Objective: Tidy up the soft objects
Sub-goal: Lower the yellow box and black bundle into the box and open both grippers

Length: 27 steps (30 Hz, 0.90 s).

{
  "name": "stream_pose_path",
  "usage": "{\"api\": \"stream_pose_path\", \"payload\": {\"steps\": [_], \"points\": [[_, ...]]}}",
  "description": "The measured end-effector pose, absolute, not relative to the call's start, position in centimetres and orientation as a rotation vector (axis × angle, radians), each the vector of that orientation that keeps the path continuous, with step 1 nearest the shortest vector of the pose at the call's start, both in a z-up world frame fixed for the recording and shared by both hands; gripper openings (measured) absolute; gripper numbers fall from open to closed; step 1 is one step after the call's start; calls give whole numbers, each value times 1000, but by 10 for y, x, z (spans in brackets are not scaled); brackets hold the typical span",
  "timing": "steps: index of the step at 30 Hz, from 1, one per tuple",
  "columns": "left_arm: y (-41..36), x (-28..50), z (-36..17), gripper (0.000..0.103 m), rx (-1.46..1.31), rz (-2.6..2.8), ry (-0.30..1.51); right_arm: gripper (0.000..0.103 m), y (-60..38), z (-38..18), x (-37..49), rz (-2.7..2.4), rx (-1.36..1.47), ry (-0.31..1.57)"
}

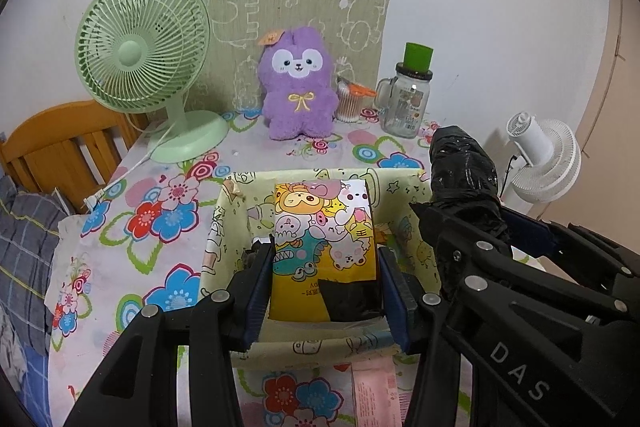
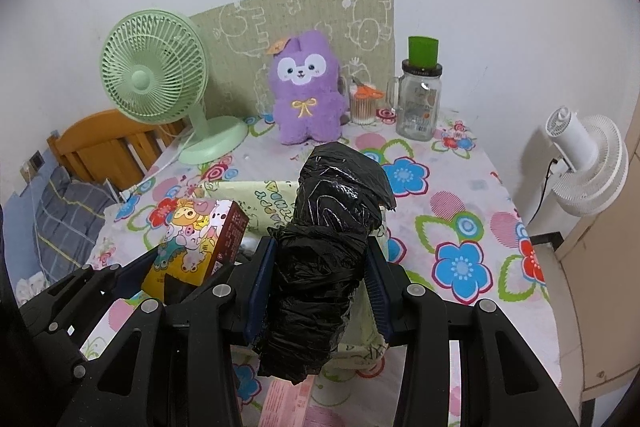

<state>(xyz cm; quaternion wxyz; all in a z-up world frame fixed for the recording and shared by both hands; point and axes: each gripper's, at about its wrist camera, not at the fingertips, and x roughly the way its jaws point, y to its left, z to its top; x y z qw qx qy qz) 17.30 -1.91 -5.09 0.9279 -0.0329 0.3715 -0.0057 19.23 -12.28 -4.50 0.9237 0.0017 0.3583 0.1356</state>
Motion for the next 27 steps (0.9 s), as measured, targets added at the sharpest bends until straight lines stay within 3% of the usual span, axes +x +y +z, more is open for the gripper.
{"api": "stream_pose_path", "payload": {"steps": [7, 10, 13, 18, 27], "points": [[-19, 185, -61, 52, -71, -9, 794, 49, -121, -56, 206, 288, 7, 766], [-22, 188, -64, 53, -65, -16, 803, 67, -121, -60, 211, 281, 2, 784], [-25, 191, -66, 56, -63, -24, 802, 77, -125, -61, 211, 261, -4, 771], [-31, 194, -68, 64, -70, -44, 804, 77, -133, -60, 211, 249, 4, 761], [-42, 189, -66, 89, -52, -58, 798, 78, -150, -59, 206, 214, 16, 756]]}}
